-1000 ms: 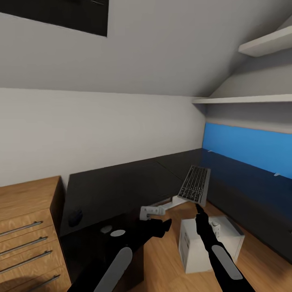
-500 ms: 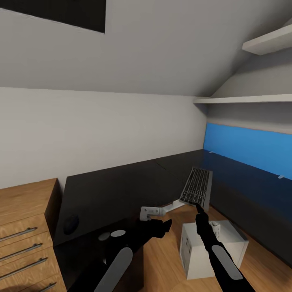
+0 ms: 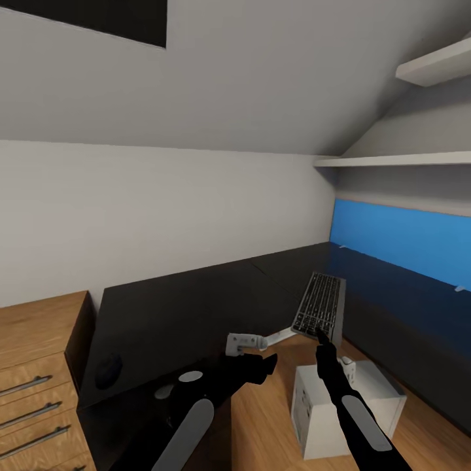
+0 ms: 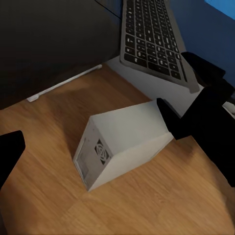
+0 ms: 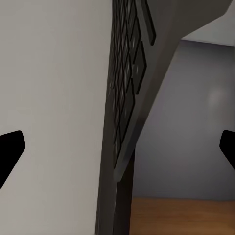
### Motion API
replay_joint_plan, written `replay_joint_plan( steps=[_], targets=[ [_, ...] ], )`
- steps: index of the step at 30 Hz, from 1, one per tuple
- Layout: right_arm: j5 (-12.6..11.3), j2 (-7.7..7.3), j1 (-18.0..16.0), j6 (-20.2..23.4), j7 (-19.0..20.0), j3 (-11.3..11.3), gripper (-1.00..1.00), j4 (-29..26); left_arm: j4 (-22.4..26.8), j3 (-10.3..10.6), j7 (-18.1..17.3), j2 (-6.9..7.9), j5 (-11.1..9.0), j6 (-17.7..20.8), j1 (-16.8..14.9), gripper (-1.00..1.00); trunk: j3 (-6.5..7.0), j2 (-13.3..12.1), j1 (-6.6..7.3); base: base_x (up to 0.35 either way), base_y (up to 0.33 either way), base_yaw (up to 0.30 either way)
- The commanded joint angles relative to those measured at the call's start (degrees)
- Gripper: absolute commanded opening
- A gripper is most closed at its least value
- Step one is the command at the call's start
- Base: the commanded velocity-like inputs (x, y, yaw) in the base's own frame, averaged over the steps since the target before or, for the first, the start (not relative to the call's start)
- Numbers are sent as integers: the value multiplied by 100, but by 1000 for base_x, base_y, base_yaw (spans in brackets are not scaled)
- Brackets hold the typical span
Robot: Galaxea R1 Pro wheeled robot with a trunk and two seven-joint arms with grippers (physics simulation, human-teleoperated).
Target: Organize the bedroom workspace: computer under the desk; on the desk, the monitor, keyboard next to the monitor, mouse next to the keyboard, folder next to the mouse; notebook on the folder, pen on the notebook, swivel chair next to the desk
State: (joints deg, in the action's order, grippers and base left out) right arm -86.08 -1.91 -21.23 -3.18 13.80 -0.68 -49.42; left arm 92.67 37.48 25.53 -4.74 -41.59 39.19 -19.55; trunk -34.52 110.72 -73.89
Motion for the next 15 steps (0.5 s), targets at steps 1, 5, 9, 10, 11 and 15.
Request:
replay_joint_plan(
  steps=[1, 5, 9, 10, 11, 15],
  targets=[
    [-58, -3, -4, -16, 26, -11, 100, 3, 6, 5, 58, 0, -60, 9, -5, 100, -6, 3, 0, 18, 0, 0],
    [-61, -3, -4, -15, 26, -11, 100, 3, 2, 5, 58, 1, -60, 7, -5, 100, -6, 3, 0, 90, -14, 0],
    [-61, -19, -4, -16, 26, -11, 100, 3, -6, 4, 58, 0, -64, 7, -5, 100, -6, 3, 0, 80, -21, 0],
    [-60, -25, -4, -16, 26, -11, 100, 3, -7, 5, 58, 0, -65, 8, -5, 100, -6, 3, 0, 37, -10, 0],
    [-62, -29, -4, -16, 26, -9, 100, 3, -8, 5, 58, -1, -64, 8, -5, 100, -6, 3, 0, 29, -8, 0],
    [-62, -44, -4, -16, 26, -7, 100, 3, -11, 5, 58, -1, -68, 10, -5, 100, -6, 3, 0, 11, -3, 0]
  ],
)
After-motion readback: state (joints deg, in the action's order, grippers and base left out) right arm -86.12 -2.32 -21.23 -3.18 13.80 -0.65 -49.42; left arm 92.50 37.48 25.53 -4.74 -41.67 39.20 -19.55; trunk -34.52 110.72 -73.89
